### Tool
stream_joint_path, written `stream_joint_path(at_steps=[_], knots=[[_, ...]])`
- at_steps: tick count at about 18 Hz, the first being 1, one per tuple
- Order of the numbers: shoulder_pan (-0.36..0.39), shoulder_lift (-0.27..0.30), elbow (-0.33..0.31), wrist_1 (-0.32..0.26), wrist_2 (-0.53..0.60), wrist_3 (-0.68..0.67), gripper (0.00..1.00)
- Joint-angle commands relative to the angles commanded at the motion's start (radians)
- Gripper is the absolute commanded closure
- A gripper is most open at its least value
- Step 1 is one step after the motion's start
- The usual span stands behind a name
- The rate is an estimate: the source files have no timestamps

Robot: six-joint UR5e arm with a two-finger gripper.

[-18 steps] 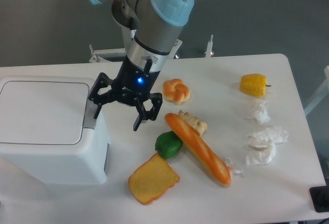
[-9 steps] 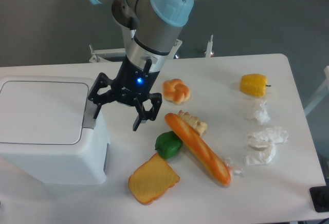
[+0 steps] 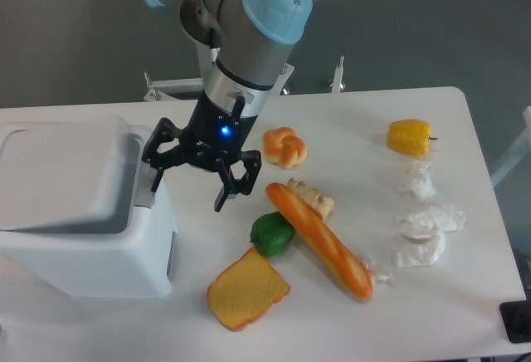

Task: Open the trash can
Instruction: 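Hold the gripper on the button as the lid swings open, then lift the gripper away from the opened trash can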

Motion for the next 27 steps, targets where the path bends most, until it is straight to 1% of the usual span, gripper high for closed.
stream_joint_path(at_steps=[8,15,17,19,21,23,27], knots=[[0.000,-0.003,0.000,0.000,-0.002,0.000,0.00],[0.002,-0.003,0.024,0.002,-0.002,0.008,0.00],[0.002,-0.003,0.041,0.002,-0.002,0.012,0.00],[0.003,-0.003,0.064,0.005,-0.002,0.049,0.00],[0.006,0.000,0.080,0.014,0.002,0.125,0.00],[0.008,0.003,0.081,0.023,0.002,0.193,0.00],[0.032,0.008,0.081,0.028,0.006,0.285,0.00]])
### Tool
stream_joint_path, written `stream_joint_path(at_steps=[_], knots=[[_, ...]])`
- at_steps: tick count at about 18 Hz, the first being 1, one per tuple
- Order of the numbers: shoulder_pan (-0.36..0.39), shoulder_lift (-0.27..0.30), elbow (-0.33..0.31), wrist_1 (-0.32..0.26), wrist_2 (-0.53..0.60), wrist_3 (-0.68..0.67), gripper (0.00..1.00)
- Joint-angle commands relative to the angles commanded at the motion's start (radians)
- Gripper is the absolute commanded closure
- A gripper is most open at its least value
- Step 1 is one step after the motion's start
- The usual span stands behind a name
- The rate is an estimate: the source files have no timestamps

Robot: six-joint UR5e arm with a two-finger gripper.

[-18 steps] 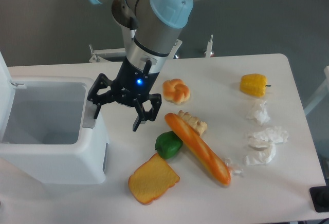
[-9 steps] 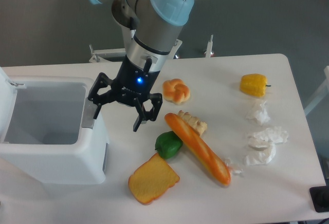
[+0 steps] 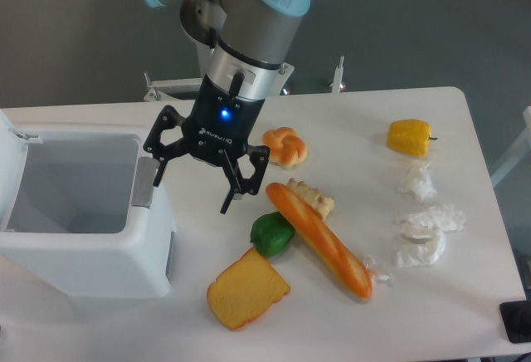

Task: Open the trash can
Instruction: 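Lift the gripper away from the opened trash can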

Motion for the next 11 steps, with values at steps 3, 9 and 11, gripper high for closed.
stream_joint_path(at_steps=[3,9,11], knots=[[0.015,0.002,0.000,0.002,0.041,0.045,0.00],[0.017,0.002,-0.002,0.002,0.192,0.127,0.00],[0.014,0.002,-0.002,0.000,0.238,0.144,0.00]])
